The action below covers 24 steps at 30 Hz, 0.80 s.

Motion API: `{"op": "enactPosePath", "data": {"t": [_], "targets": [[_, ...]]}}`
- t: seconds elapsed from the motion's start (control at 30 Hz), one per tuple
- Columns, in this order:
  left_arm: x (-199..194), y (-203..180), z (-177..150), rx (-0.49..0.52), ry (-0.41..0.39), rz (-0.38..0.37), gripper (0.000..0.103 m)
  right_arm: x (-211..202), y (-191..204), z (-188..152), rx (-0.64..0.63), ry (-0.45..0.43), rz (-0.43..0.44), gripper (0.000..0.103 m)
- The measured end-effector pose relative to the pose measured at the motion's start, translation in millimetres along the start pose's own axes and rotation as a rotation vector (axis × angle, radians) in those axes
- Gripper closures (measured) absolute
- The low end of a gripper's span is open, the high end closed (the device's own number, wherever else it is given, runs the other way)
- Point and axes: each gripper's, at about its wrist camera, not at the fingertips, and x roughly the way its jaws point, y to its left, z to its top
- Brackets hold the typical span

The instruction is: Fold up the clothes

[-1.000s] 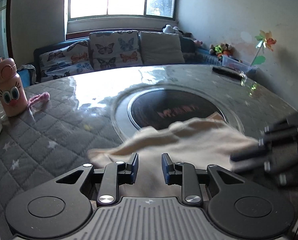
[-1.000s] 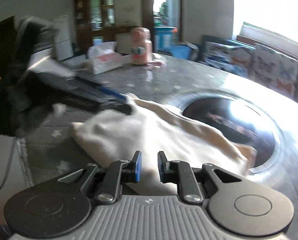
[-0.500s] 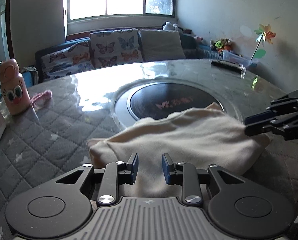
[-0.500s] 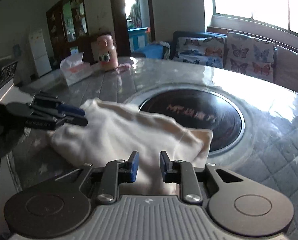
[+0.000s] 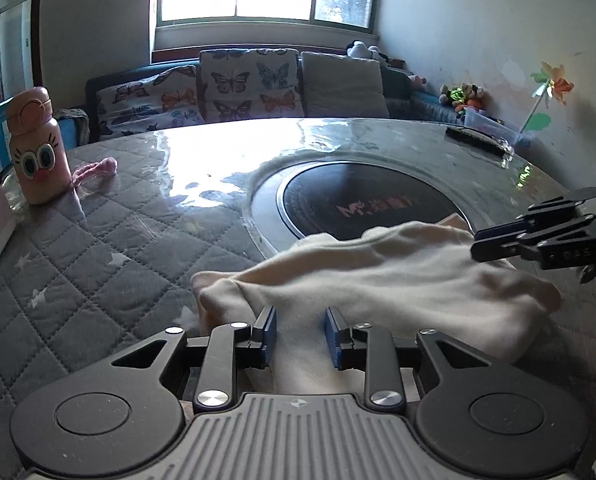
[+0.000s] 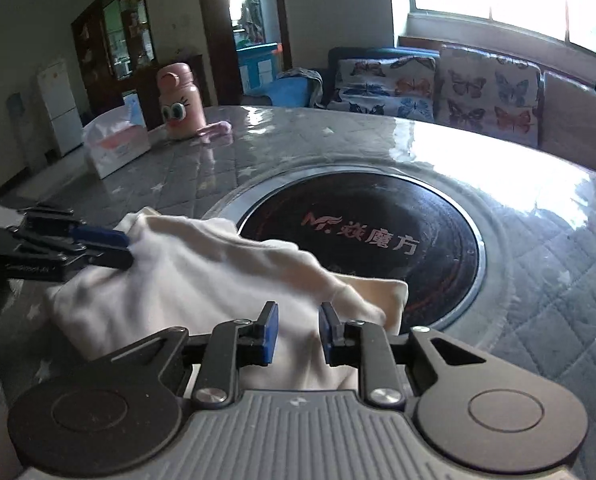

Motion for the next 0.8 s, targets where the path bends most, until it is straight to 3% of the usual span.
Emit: {"op": "enactPosePath", "data": {"t": [0.13,0.33,0.6,0.7,0.8], "targets": [[1,5,0,-0.009,0.004,-0.003,0.072,18,-14,-1,0.041,0.035,-0.022,0.082],[0,5,12,-0.002,-0.023,0.008,0.073,15,-6,11,0.010,0.001,-0.008,0.082],[11,19,14,-0.055,0.003,0.029,0.072,23,-9,14,0.025,0.008,-0.002,0.081],[1,21,11,-0.076,-0.007,0.042,0.060,19,-10,15,0.029,-0.001,-0.006,0.067],[-8,20,4,-0.096,-0.008,0.055,0.054,5,-15,11,0.029,-0.015,-0.029,0.063]]}}
